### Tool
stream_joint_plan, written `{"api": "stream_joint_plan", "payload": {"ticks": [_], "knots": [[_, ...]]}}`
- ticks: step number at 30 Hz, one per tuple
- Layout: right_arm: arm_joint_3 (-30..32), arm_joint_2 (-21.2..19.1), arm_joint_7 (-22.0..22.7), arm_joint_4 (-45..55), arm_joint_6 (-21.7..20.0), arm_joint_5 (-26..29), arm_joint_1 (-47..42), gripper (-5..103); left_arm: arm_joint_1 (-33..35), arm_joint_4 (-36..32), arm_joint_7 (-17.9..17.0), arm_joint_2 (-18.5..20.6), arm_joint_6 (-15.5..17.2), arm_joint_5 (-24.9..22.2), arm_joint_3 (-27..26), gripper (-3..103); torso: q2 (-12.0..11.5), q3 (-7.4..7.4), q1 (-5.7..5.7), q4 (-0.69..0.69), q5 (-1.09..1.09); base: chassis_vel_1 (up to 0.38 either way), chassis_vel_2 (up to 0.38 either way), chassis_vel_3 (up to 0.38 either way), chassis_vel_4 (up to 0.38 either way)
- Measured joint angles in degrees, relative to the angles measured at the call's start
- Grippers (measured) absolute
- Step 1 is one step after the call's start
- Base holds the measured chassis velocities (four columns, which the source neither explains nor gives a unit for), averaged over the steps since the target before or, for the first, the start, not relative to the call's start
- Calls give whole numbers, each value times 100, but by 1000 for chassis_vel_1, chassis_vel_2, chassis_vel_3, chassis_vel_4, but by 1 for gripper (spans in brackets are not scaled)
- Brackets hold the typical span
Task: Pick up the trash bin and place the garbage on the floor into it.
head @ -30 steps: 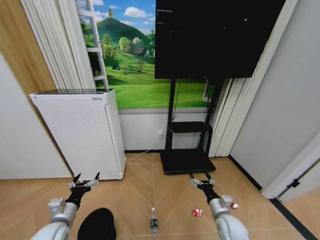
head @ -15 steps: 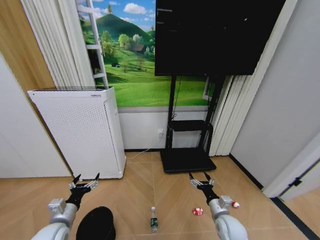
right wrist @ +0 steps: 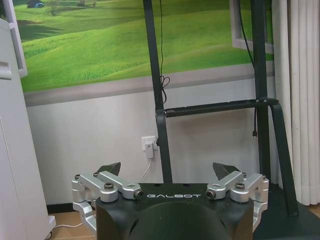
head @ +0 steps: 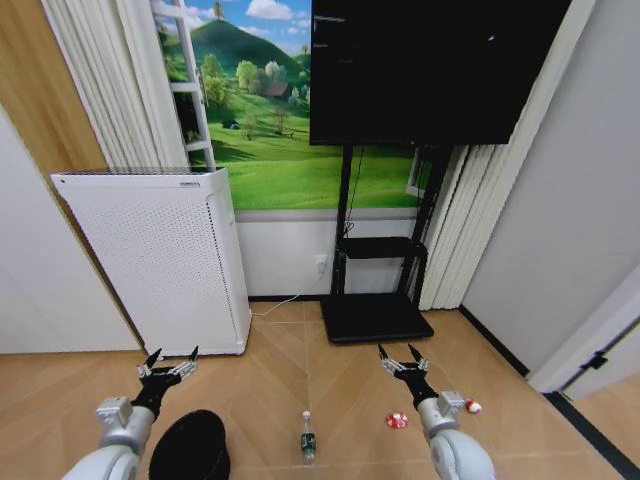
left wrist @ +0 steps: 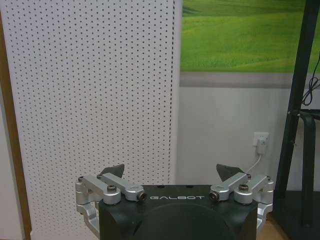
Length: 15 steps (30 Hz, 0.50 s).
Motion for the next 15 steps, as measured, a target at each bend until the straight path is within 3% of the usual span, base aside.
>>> {"api": "stream_joint_plan", "payload": {"ticks": [15], "knots": [[16,16,1,30,29,19,-8,100,105,-23,18,-122,3,95,-20,100,-341,-212,-130,0,0,0,0,0,0]]}}
